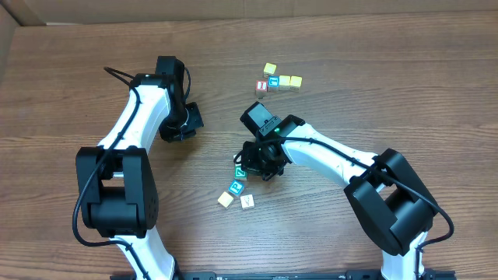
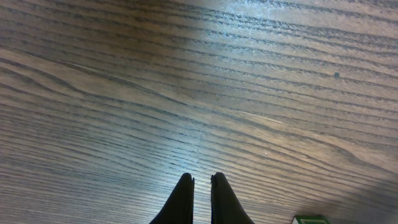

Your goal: Flip 5 blocks

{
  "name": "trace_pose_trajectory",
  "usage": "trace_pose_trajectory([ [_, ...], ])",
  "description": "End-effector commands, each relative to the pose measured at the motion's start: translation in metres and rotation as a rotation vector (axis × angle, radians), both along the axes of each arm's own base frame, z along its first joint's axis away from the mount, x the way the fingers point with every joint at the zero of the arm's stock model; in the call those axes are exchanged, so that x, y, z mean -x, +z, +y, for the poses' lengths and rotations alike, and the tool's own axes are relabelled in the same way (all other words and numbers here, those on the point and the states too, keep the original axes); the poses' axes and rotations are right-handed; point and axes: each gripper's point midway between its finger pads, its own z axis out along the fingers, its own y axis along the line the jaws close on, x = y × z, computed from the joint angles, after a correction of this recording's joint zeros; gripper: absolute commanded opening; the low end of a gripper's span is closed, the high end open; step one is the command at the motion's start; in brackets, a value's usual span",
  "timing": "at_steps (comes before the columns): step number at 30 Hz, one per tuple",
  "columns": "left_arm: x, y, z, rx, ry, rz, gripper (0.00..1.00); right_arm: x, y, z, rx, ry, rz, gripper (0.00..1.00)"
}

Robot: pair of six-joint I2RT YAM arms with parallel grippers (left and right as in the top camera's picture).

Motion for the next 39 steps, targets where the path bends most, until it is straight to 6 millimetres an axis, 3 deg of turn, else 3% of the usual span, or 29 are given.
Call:
trace_pose_trajectory([
  [1, -0.005, 0.003, 0.004, -0.010, 0.016, -0.010, 0.05, -0.003, -0.006, -0.006, 0.035, -0.015, -0.015, 0.04],
  [7, 0.004, 0.002, 0.003, -0.004, -0.019, 0.022, 0.04, -0.008, -0.007, -0.022, 0.121, -0.034, -0.036, 0.04],
  [10, 0.020, 0.003, -0.012, 0.077, -0.087, 0.081, 0.04, -0.020, 0.000, -0.033, 0.178, -0.035, -0.079, 0.04],
  [16, 0.044, -0.005, -0.024, 0.112, -0.107, 0.161, 0.04, -0.052, 0.010, -0.019, 0.097, 0.006, -0.211, 0.05],
  [25, 0.049, -0.011, -0.029, 0.144, -0.103, 0.173, 0.04, -0.088, 0.025, 0.001, 0.020, 0.007, -0.383, 0.04],
  [39, 0.081, -0.036, -0.044, 0.219, -0.100, 0.250, 0.04, -0.071, 0.019, 0.013, 0.020, 0.048, -0.364, 0.04],
])
